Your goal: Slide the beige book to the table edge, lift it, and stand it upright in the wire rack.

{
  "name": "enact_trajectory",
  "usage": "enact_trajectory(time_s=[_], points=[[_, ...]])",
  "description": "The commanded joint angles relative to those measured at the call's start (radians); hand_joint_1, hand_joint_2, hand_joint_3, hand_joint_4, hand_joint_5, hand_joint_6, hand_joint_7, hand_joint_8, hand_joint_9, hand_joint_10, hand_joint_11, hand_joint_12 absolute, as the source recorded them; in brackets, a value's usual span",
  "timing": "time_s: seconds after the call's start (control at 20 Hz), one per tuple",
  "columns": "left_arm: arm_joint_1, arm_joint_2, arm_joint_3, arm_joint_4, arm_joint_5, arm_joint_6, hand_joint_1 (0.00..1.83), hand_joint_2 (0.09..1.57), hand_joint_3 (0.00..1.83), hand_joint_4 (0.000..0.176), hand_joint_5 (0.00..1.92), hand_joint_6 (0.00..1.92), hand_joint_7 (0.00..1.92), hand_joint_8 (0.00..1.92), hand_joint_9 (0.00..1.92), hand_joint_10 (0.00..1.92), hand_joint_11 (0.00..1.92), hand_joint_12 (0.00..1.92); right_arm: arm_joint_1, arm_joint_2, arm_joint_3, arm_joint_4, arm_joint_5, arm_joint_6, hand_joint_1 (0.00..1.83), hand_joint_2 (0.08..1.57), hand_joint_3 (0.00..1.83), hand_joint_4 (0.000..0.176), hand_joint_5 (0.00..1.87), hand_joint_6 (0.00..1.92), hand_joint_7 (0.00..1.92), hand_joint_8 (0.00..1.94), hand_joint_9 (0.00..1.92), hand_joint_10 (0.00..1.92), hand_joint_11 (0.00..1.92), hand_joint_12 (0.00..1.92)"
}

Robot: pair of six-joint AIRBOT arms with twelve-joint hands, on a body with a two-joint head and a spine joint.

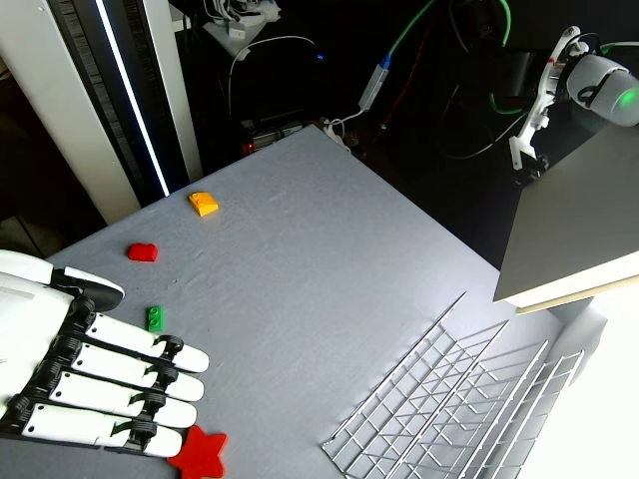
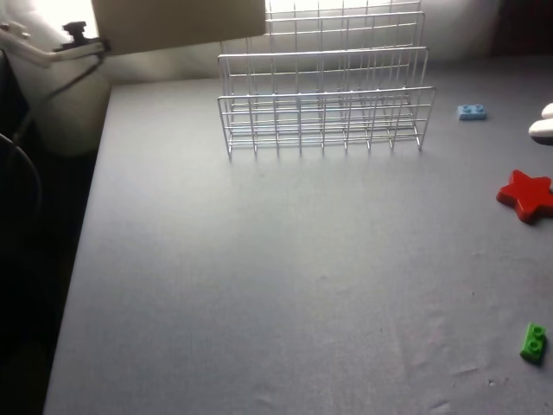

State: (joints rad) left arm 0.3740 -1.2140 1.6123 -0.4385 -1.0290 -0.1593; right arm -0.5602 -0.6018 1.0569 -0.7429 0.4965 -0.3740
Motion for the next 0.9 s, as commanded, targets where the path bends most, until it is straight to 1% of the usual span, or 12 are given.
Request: enact_trajectory(time_s=[0.0,0.1,0.15,0.25,0.3,0.35,0.45,0.5,0.55,0.65,0.75,0.85], points=[[-0.013,0.000,0.010,0.003,-0.114,-0.028,1.25,1.15,0.00,0.000,0.88,0.99,0.96,1.29,0.96,1.43,0.73,1.76,0.007,0.009,0.007,0.045,0.072,0.006,0.16,1.23,0.00,0.000,0.22,0.01,0.21,0.00,0.19,0.01,0.00,0.55],[-0.008,-0.021,0.015,0.003,-0.114,-0.044,1.25,1.15,0.00,0.000,0.87,0.99,0.95,1.31,0.95,1.44,0.73,1.78,0.007,0.009,0.009,0.045,0.073,0.010,0.13,1.23,0.00,0.000,0.20,0.00,0.20,0.00,0.18,0.00,0.00,0.56],[-0.006,-0.029,0.017,0.004,-0.116,-0.049,1.25,1.15,0.00,0.000,0.87,0.99,0.96,1.31,0.95,1.44,0.72,1.78,0.007,0.009,0.010,0.045,0.073,0.011,0.14,1.23,0.00,0.000,0.19,0.00,0.18,0.00,0.16,0.00,0.00,0.50],[0.000,-0.050,0.028,0.017,-0.123,-0.064,1.24,1.16,0.00,0.000,0.86,1.01,0.94,1.34,0.93,1.45,0.70,1.80,0.007,0.009,0.010,0.045,0.074,0.014,0.15,1.23,0.00,0.000,0.20,0.00,0.18,0.00,0.16,0.00,0.00,0.48],[0.002,-0.058,0.033,0.026,-0.125,-0.071,1.24,1.16,0.00,0.000,0.87,0.99,0.94,1.34,0.92,1.46,0.69,1.80,0.007,0.009,0.010,0.045,0.075,0.014,0.16,1.23,0.00,0.000,0.20,0.00,0.18,0.00,0.17,0.01,0.00,0.54],[0.006,-0.066,0.038,0.032,-0.131,-0.072,1.24,1.16,0.00,0.000,0.87,0.99,0.94,1.33,0.92,1.46,0.70,1.80,0.007,0.009,0.010,0.045,0.075,0.014,0.15,1.23,0.00,0.000,0.19,0.00,0.17,0.00,0.17,0.00,0.00,0.54],[0.012,-0.080,0.048,0.034,-0.146,-0.076,1.25,1.15,0.00,0.000,0.88,0.97,0.95,1.31,0.94,1.44,0.71,1.78,0.007,0.009,0.010,0.045,0.076,0.014,0.16,1.23,0.00,0.000,0.20,0.00,0.17,0.00,0.16,0.00,0.00,0.49],[0.015,-0.088,0.054,0.037,-0.151,-0.078,1.25,1.15,0.00,0.000,0.88,0.97,0.96,1.30,0.94,1.44,0.72,1.77,0.007,0.009,0.010,0.045,0.076,0.014,0.16,1.23,0.00,0.000,0.20,0.00,0.18,0.00,0.17,0.00,0.00,0.52],[0.016,-0.096,0.063,0.050,-0.154,-0.084,1.25,1.15,0.00,0.000,0.87,0.98,0.96,1.30,0.95,1.42,0.72,1.76,0.007,0.009,0.010,0.045,0.077,0.014,0.15,1.23,0.00,0.000,0.20,0.00,0.18,0.00,0.17,0.01,0.00,0.53],[0.018,-0.112,0.080,0.071,-0.158,-0.094,1.25,1.15,0.00,0.000,0.90,0.94,0.96,1.30,0.95,1.43,0.73,1.77,0.007,0.009,0.010,0.045,0.077,0.014,0.13,1.23,0.00,0.000,0.18,0.00,0.16,0.00,0.16,0.00,0.00,0.53],[0.022,-0.133,0.104,0.092,-0.161,-0.106,1.25,1.15,0.00,0.000,0.89,0.95,0.96,1.31,0.95,1.44,0.74,1.77,0.007,0.009,0.010,0.045,0.079,0.014,0.13,1.23,0.00,0.000,0.18,0.00,0.17,0.01,0.16,0.00,0.00,0.52],[0.029,-0.152,0.126,0.112,-0.166,-0.111,1.25,1.15,0.00,0.000,0.90,0.93,0.97,1.29,0.94,1.43,0.71,1.78,0.007,0.009,0.010,0.045,0.080,0.015,0.13,1.23,0.00,0.000,0.18,0.00,0.18,0.00,0.17,0.00,0.00,0.55]])
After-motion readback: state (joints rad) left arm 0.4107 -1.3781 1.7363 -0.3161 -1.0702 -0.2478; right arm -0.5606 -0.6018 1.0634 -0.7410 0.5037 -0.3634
